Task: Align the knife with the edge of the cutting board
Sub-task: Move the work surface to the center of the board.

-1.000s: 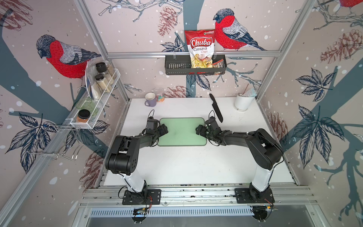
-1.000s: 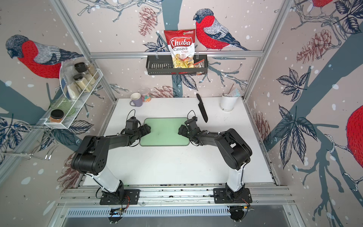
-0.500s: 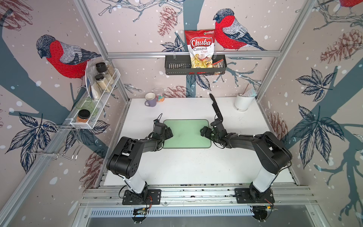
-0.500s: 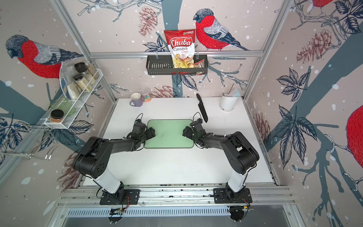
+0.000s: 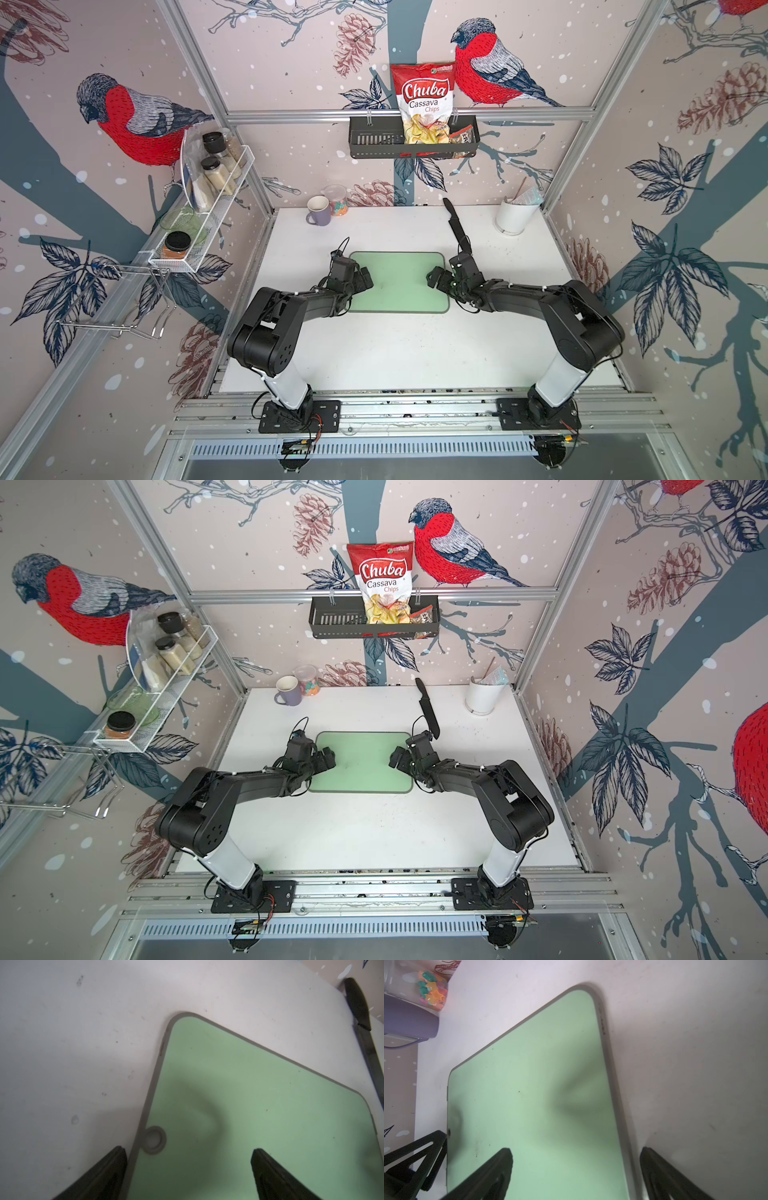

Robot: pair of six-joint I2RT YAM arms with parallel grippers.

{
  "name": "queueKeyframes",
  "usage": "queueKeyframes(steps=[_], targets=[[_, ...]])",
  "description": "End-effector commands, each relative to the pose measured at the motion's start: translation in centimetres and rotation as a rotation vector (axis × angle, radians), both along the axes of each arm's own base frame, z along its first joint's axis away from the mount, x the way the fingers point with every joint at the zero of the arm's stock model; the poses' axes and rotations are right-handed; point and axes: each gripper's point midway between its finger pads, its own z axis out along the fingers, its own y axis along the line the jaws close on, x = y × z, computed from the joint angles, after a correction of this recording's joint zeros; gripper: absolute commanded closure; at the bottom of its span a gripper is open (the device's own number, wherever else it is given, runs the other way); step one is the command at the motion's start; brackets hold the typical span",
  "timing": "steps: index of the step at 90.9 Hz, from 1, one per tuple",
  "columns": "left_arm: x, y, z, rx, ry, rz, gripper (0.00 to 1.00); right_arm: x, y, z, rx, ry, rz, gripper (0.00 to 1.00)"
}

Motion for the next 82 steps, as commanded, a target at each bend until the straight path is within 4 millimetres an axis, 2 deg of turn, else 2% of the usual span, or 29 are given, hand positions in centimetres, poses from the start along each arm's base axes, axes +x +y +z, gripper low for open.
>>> queueKeyframes(steps=[1,21,39,45,46,53,64,82], targets=[[-5.3,2.3,-3.0,0.119,0.287,0.028,0.04,-2.4,-3.2,-2.1,-0.145,0.147,-0.049,0.00],[-3.2,4.0,0.7,0.203,0.226,0.067,0.03,0.4,-4.8,1.5,-0.202,0.066,-0.086,0.00],[-2.9,5.4,3.3,0.203,0.182,0.098,0.03,3.8,-6.0,3.4,-0.216,0.027,-0.059,0.00],[-3.2,5.6,4.0,0.200,0.162,0.101,0.04,5.1,-6.7,2.9,-0.286,0.070,-0.023,0.00],[-3.3,5.7,4.1,0.199,0.160,0.101,0.04,5.7,-6.7,3.4,-0.288,0.061,-0.022,0.00],[-3.9,5.8,4.6,0.185,0.144,0.096,0.04,7.8,-7.4,2.9,-0.357,0.101,0.010,0.00],[-5.4,5.5,4.4,0.145,0.131,0.078,0.04,11.7,-9.2,2.3,-0.398,0.147,-0.022,0.02],[-8.1,5.9,3.7,0.129,0.137,0.066,0.04,18.2,-10.2,1.7,-0.409,0.153,-0.050,0.05]])
